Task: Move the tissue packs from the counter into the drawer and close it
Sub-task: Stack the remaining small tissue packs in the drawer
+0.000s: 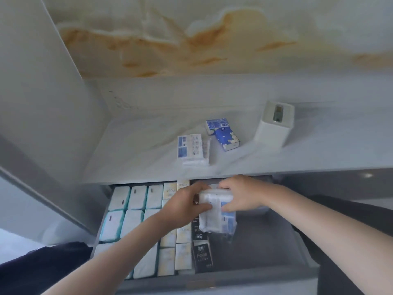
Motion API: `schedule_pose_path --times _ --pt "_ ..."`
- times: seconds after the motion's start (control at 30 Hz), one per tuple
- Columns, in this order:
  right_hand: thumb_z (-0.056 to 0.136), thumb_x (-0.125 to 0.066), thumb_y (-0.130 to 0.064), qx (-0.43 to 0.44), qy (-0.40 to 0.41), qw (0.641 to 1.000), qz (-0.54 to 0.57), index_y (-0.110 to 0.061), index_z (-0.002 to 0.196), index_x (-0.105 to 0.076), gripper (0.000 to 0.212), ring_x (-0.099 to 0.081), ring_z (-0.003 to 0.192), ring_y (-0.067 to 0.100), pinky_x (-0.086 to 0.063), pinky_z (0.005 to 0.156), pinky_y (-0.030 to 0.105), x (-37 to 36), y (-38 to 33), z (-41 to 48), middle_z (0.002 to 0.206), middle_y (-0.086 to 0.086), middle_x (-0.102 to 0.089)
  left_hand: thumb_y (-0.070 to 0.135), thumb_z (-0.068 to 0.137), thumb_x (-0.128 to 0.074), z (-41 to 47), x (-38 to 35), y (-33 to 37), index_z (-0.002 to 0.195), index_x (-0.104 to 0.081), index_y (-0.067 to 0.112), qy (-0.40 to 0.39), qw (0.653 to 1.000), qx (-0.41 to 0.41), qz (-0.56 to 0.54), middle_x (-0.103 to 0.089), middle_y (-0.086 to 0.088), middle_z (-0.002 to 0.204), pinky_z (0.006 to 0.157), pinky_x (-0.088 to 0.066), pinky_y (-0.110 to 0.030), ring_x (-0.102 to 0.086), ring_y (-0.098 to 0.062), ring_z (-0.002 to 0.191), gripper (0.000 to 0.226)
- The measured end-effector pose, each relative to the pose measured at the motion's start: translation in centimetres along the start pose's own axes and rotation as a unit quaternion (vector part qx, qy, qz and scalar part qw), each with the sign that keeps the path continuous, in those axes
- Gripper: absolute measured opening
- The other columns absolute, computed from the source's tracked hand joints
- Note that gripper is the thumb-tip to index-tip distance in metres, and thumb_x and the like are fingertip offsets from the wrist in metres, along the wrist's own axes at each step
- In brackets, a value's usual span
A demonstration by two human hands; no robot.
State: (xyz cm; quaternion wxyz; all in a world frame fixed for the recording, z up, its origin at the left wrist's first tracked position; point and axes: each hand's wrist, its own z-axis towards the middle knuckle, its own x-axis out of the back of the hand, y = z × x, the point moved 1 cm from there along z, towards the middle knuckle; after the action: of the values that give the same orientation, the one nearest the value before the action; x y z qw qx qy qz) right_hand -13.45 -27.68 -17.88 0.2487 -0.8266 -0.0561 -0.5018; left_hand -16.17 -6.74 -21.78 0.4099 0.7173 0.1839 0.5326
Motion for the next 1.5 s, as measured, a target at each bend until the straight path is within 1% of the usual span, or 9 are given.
schedule_pose_path --times 0.1,0.27,0.37,0.63,0.83,1.07,1.23,1.4,1.5 --pt "0.073 -0.074 -0.042 -0.024 -0.089 0.996 -0.01 -0.026 0.076 -0.052 0.028 -0.064 0.07 0.024 -0.049 0.058 0.037 -1.5 0.6 -1.9 0.081 -0.004 -0.059 0.032 0.085 -0.072 -0.9 -2.9 0.5 0.112 -0.056 0.034 -0.073 0.997 0.005 0.016 -0.065 0.009 0.089 0.065 -0.051 -0.021 -0.06 -0.004 0.071 0.032" --pt "0.079 -0.067 -0.024 -0.007 -0.133 0.989 -0.067 -0.015 0.095 -0.06 0.02 -0.055 0.072 0.019 -0.045 0.057 0.033 -5.6 0.6 -3.2 0.09 0.003 -0.061 0.028 0.082 -0.066 -2.1 -6.9 -0.6 0.11 -0.057 0.031 -0.144 0.984 0.013 0.101 -0.061 0.012 0.089 0.061 -0.043 -0.018 -0.059 -0.009 0.076 0.03" --pt "0.077 -0.062 -0.023 0.012 -0.101 0.987 -0.127 -0.02 0.093 -0.059 0.017 -0.063 0.083 0.027 -0.056 0.066 0.036 -8.8 1.4 -2.2 0.092 0.004 -0.065 0.023 0.081 -0.067 -1.7 -8.2 -1.3 0.11 -0.061 0.028 -0.126 0.979 0.021 0.16 -0.064 0.01 0.097 0.069 -0.046 -0.021 -0.058 -0.01 0.084 0.03" --pt "0.092 -0.056 -0.048 -0.06 -0.096 0.968 -0.226 -0.011 0.105 -0.068 0.041 -0.066 0.091 0.028 -0.042 0.065 0.029 -12.7 4.2 0.0 0.101 0.009 -0.067 0.038 0.083 -0.07 0.9 -10.6 -1.3 0.125 -0.057 0.012 -0.124 0.913 0.035 0.387 -0.055 -0.006 0.121 0.094 -0.046 -0.036 -0.05 -0.023 0.111 0.052" --pt "0.088 -0.057 -0.056 -0.125 -0.102 0.979 -0.126 -0.015 0.104 -0.066 0.045 -0.061 0.082 0.025 -0.042 0.061 0.027 -13.5 5.6 0.9 0.098 0.003 -0.066 0.04 0.083 -0.068 1.7 -11.5 -1.8 0.129 -0.047 0.01 -0.1 0.897 0.033 0.429 -0.046 -0.007 0.129 0.095 -0.045 -0.036 -0.044 -0.024 0.116 0.058" --pt "0.092 -0.057 -0.05 -0.092 -0.127 0.972 -0.175 -0.012 0.109 -0.067 0.043 -0.064 0.097 0.028 -0.049 0.072 0.03 -12.6 4.9 1.9 0.106 0.007 -0.066 0.031 0.086 -0.06 1.7 -12.6 -3.4 0.131 -0.041 0.015 -0.064 0.896 0.012 0.44 -0.043 -0.005 0.13 0.097 -0.042 -0.036 -0.039 -0.024 0.118 0.051" --pt "0.089 -0.06 -0.046 -0.087 -0.223 0.956 -0.169 -0.012 0.078 -0.057 0.035 -0.061 0.061 0.024 -0.055 0.065 0.03 -7.1 3.9 2.3 0.073 0.005 -0.061 0.033 0.082 -0.071 2.9 -12.5 -4.1 0.129 -0.045 0.017 -0.09 0.889 0.015 0.448 -0.047 -0.003 0.128 0.095 -0.043 -0.035 -0.041 -0.023 0.119 0.056" --pt "0.085 -0.055 -0.036 -0.047 -0.099 0.99 -0.087 -0.015 0.091 -0.072 0.028 -0.071 0.081 0.024 -0.059 0.079 0.036 -1.3 3.0 5.5 0.088 0.003 -0.075 0.044 0.085 -0.065 5.0 -8.6 -2.4 0.128 -0.054 0.028 -0.159 0.941 0.093 0.283 -0.059 0.004 0.124 0.097 -0.049 -0.038 -0.054 -0.017 0.115 0.048" --pt "0.092 -0.054 -0.028 -0.007 0.044 0.999 -0.001 -0.026 0.099 -0.069 0.016 -0.06 0.094 0.016 -0.051 0.083 0.032 1.5 2.2 7.4 0.101 -0.009 -0.066 0.036 0.09 -0.053 7.4 -4.3 -0.2 0.108 -0.064 0.028 -0.024 0.974 0.125 0.188 -0.069 0.004 0.106 0.083 -0.053 -0.032 -0.062 -0.016 0.093 0.023"
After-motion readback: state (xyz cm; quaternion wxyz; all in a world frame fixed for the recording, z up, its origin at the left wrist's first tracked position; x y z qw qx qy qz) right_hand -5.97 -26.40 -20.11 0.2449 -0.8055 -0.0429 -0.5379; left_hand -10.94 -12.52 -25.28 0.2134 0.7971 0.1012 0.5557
